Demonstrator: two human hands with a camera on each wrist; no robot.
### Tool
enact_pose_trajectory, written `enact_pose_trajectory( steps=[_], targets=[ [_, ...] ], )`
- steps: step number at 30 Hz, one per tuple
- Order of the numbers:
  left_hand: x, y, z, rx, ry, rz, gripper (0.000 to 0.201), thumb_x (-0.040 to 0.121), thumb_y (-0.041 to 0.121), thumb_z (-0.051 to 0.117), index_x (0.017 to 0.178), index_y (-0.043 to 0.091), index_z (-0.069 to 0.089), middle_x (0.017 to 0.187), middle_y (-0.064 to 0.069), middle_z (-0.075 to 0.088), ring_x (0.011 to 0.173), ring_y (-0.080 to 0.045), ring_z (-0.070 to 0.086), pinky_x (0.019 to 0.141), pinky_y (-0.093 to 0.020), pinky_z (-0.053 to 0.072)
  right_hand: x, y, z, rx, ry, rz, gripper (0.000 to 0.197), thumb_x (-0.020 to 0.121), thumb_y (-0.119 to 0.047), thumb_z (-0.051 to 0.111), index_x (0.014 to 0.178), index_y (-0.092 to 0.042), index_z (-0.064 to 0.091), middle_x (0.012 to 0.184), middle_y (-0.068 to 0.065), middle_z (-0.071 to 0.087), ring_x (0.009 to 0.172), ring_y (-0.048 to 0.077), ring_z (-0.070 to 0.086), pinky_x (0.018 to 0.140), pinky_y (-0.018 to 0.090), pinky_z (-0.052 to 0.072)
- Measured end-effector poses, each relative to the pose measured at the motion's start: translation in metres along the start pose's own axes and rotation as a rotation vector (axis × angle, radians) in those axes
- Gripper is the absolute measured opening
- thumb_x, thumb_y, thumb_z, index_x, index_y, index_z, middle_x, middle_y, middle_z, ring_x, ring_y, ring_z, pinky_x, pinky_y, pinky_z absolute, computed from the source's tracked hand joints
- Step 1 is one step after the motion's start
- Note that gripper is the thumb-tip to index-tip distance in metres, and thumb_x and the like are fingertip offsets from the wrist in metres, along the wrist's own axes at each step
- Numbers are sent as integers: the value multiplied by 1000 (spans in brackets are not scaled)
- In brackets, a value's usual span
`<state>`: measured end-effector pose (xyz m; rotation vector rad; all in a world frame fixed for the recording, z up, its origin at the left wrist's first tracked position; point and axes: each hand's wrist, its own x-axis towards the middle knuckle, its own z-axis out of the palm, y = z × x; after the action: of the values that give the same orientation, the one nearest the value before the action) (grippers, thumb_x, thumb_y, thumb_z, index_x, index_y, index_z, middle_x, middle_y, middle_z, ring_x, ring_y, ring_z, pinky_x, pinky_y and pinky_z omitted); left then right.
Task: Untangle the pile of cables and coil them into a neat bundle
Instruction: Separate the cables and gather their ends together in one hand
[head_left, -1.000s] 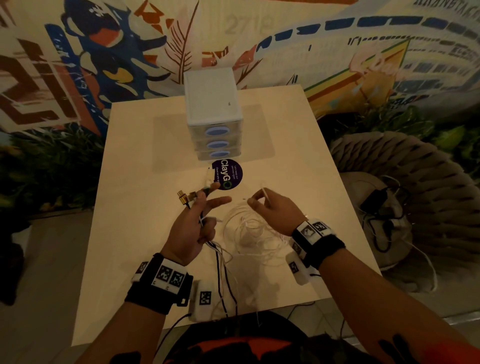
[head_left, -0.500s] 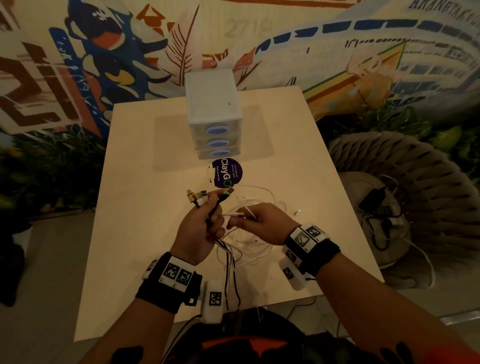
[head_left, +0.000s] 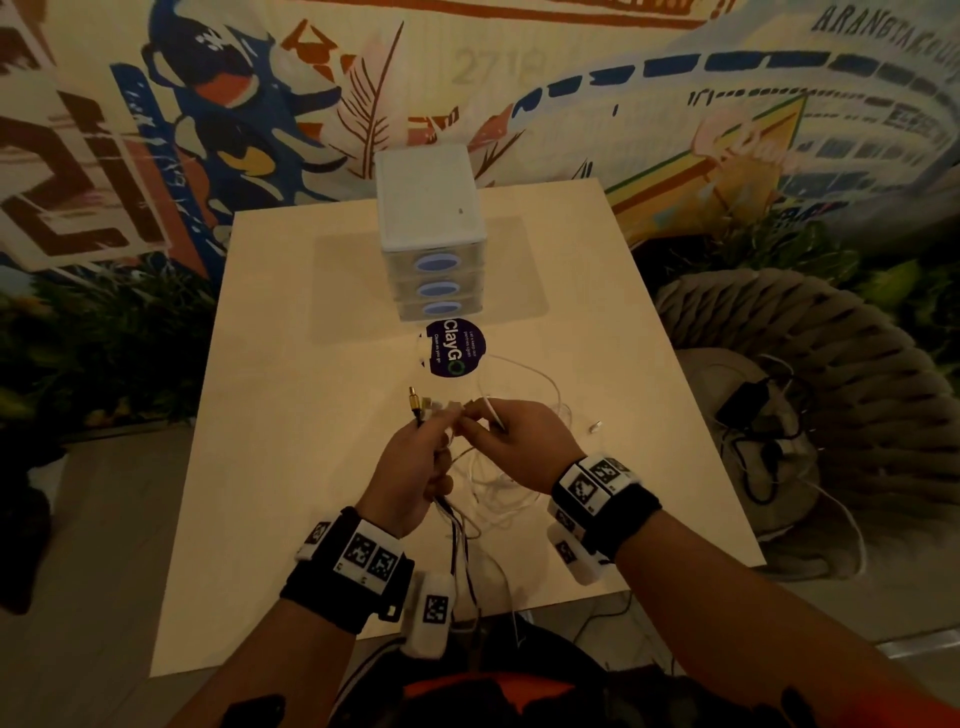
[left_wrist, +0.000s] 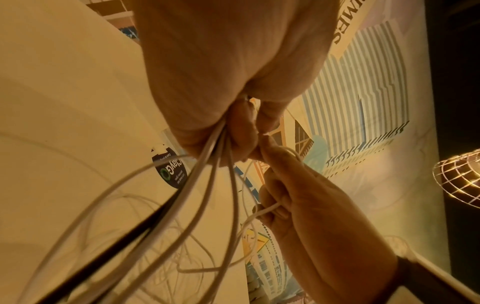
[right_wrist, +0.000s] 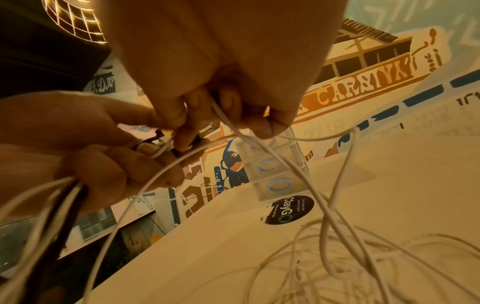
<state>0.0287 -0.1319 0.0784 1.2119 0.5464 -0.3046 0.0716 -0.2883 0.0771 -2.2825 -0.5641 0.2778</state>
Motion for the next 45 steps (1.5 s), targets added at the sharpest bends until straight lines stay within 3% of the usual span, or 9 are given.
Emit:
enact_pose_trajectory(
  steps=[5, 8, 12, 18, 26, 30, 34, 39, 45],
  targets=[
    [1, -8, -1, 79, -48, -41, 33, 100, 40, 61, 117, 12, 62, 86, -3, 49, 51, -11, 26, 48, -26, 26, 1, -3, 3, -43, -2, -37, 16, 98, -33, 58, 109, -24, 65, 60, -8, 49, 62, 13, 52, 60, 29, 39],
    [-1, -8, -1, 79, -34, -20, 28, 103, 41, 55, 105, 14, 60, 71, 2, 46, 51, -11, 25, 47, -26, 26, -1, -1, 0, 14, -18, 13, 13, 100, -35, 56, 110, -30, 63, 61, -2, 54, 59, 13, 53, 57, 25, 39],
    [3, -5, -13, 47, 165, 39, 42, 102, 43, 56, 70, 23, 37, 55, 5, 26, 45, -12, 21, 43, -24, 21, 1, 21, -11, 506, 75, 179, 26, 108, -21, 42, 99, -22, 66, 60, 0, 56, 58, 15, 52, 59, 25, 43],
    [4, 4, -35, 18, 125, -39, 52, 101, 64, 38, 69, 23, 36, 55, 4, 24, 43, -10, 16, 40, -22, 16, 3, 45, -32, 941, 162, 401, 33, 111, -22, 37, 101, -6, 65, 61, 8, 58, 53, 18, 53, 64, 36, 53],
    [1, 7, -25, 128, 54, 115, 48, 75, 38, 80, 67, 28, 33, 61, 5, 18, 51, -15, 14, 42, -26, 19, 6, 40, -36, 904, 135, 396, 31, 109, -22, 43, 98, -6, 67, 71, 13, 62, 63, 27, 62, 68, 36, 59],
    [8, -3, -5, 440, 163, 330, 29, 82, 28, 84, 69, 22, 58, 70, -2, 69, 52, -26, 48, 53, -38, 38, 4, 37, -30, 830, -12, 270, 20, 93, 8, 57, 104, -3, 70, 80, 14, 69, 79, 30, 68, 79, 40, 60],
    [19, -5, 2, 639, 91, 325, 24, 88, 37, 77, 108, 31, 65, 93, 12, 72, 62, 5, 58, 68, -22, 43, 0, 34, -31, 833, -98, 161, 21, 94, 4, 65, 114, -1, 69, 94, 12, 76, 89, 28, 75, 86, 35, 59],
    [32, -11, -3, 621, 112, 284, 16, 96, 25, 69, 81, 20, 68, 81, 21, 74, 70, -25, 60, 64, -28, 45, 1, 50, -36, 772, 17, 173, 21, 101, -1, 57, 120, -1, 66, 94, 12, 76, 87, 22, 74, 80, 24, 55],
    [32, -16, -5, 519, 189, 320, 24, 96, 18, 68, 73, 15, 63, 91, 23, 71, 89, -4, 66, 78, -23, 46, -4, 75, -34, 791, 60, 219, 25, 104, 3, 46, 122, 0, 62, 87, 12, 69, 87, 29, 72, 89, 34, 58]
  ],
)
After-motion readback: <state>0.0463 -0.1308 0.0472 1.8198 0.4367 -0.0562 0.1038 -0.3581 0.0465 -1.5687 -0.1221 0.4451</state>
